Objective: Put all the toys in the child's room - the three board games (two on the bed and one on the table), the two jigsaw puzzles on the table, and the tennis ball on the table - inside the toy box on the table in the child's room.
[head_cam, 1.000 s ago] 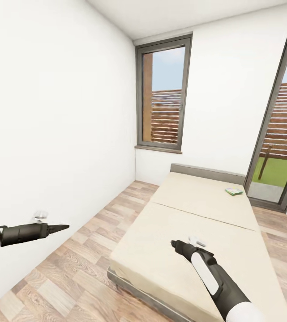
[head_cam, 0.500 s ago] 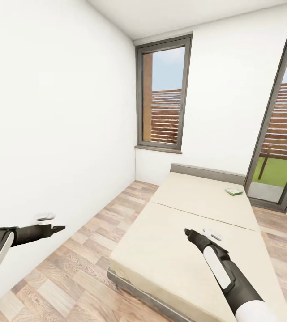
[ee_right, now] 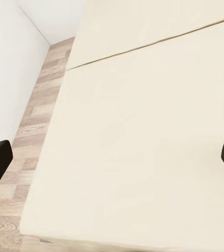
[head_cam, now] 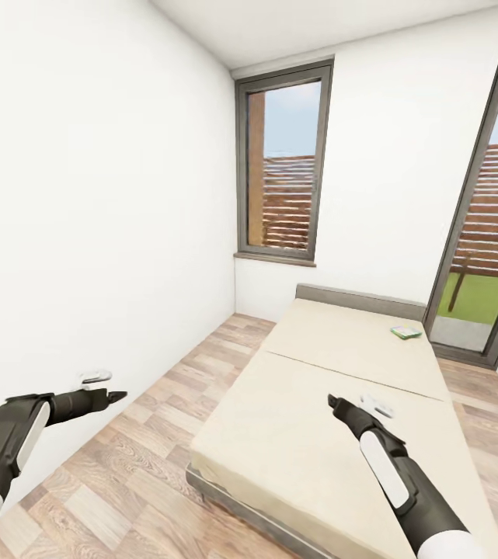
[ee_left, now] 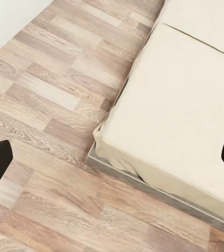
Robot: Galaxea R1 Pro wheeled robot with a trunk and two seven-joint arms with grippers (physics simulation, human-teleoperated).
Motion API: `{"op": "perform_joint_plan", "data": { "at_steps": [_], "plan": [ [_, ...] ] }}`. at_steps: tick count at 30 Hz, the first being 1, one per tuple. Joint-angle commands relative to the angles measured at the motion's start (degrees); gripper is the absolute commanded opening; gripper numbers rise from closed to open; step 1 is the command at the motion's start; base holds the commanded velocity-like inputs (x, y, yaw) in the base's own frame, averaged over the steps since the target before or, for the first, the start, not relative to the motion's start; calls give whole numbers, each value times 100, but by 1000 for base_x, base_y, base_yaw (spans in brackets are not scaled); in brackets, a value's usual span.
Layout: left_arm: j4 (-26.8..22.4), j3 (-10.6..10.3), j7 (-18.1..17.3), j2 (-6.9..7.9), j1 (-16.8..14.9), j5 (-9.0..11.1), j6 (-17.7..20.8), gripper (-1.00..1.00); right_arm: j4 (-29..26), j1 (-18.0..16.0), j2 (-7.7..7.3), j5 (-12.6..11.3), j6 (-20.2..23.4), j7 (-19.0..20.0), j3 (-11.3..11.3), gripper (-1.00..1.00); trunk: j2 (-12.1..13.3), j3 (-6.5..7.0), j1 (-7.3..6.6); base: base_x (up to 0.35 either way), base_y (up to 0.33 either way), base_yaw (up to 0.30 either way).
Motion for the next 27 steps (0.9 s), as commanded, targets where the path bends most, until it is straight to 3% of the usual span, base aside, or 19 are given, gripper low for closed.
{"op": "perform_joint_plan", "data": {
  "at_steps": [1, 15, 27],
  "plan": [
    [0, 5, 12, -11, -2, 50, 46, 100, -11, 2, -12, -45, 10, -51, 20, 100, -5, -3, 2, 0, 0, 0],
    [-15, -4, 20, -51, -2, 45, 32, 100, 10, 13, -32, -45, 6, -64, 14, 100, -5, -3, 2, -5, -217, 0],
    [-48, -12, 8, -51, -2, 47, 24, 100, 41, 13, -32, -54, -14, -55, 11, 100, -5, -3, 2, -177, -232, 0]
  ]
}}
